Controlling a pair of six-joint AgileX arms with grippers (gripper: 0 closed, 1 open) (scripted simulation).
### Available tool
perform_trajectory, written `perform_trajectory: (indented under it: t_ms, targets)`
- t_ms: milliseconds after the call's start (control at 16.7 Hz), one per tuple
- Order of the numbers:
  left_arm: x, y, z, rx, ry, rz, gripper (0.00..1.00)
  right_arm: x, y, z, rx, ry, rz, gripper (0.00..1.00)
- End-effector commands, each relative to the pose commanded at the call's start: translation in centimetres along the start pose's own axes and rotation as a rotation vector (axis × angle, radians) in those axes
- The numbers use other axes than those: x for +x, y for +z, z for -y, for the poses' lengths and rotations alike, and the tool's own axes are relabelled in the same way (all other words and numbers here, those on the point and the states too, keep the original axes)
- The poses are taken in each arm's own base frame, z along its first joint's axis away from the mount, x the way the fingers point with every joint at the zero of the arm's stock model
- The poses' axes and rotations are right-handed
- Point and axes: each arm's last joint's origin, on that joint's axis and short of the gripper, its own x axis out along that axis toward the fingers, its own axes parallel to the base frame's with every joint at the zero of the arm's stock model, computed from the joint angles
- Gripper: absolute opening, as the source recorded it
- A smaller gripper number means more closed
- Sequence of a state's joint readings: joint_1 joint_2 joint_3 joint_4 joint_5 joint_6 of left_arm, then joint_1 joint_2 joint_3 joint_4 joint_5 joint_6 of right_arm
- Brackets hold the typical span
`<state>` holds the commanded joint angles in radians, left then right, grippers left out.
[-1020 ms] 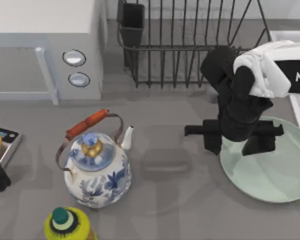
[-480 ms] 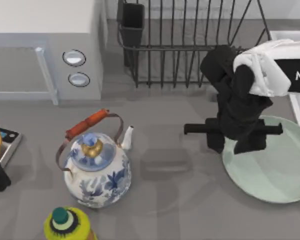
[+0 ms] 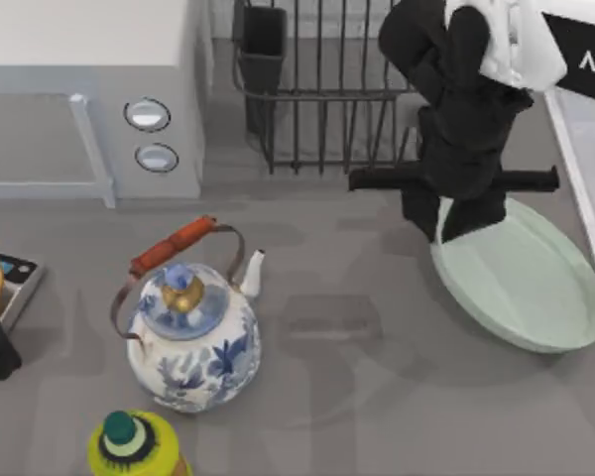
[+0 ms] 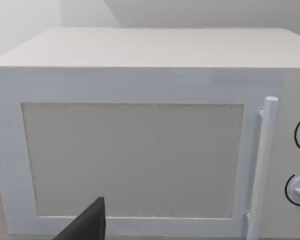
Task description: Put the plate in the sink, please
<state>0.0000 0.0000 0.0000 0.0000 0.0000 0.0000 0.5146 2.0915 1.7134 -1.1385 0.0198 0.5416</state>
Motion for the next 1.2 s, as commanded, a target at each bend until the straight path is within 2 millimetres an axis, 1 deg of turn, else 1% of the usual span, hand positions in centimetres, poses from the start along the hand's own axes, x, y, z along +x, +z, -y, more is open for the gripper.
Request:
perform_trajectory:
  t_ms: [180, 300, 420, 540, 660, 720, 900, 960, 1020, 1080, 1200]
  targets:
    - [0.0, 0.0, 0.0, 0.000, 0.000, 0.000, 1.00, -6.5, 0.9, -0.4, 0.000, 0.009, 0.015, 0.00]
    - [0.0, 0.0, 0.0, 0.000, 0.000, 0.000, 1.00, -10.7, 0.5, -0.1, 0.000, 0.014, 0.024, 0.00]
    - [0.0, 0.0, 0.0, 0.000, 0.000, 0.000, 1.00, -13.9, -0.3, 0.6, 0.000, 0.015, 0.025, 0.00]
    - [0.0, 0.0, 0.0, 0.000, 0.000, 0.000, 1.00, -16.2, -1.1, 1.2, 0.000, 0.017, 0.028, 0.00]
    - [0.0, 0.0, 0.0, 0.000, 0.000, 0.000, 1.00, -17.6, -1.7, 1.7, 0.000, 0.018, 0.032, 0.00]
    - [0.0, 0.0, 0.0, 0.000, 0.000, 0.000, 1.00, -17.8, -1.8, 1.8, 0.000, 0.019, 0.032, 0.00]
    - [0.0, 0.0, 0.0, 0.000, 0.000, 0.000, 1.00, -17.9, -1.8, 1.8, 0.000, 0.019, 0.033, 0.00]
    - [0.0, 0.0, 0.0, 0.000, 0.000, 0.000, 1.00, -18.5, -0.5, 0.5, -0.011, 0.085, 0.129, 0.00]
    - [0.0, 0.0, 0.0, 0.000, 0.000, 0.000, 1.00, -18.4, -0.4, 0.5, -0.011, 0.084, 0.128, 0.00]
    - [0.0, 0.0, 0.0, 0.000, 0.000, 0.000, 1.00, -18.1, 0.1, 0.8, -0.012, 0.080, 0.125, 0.00]
    - [0.0, 0.0, 0.0, 0.000, 0.000, 0.000, 1.00, -16.4, 2.3, 2.1, -0.013, 0.060, 0.109, 0.00]
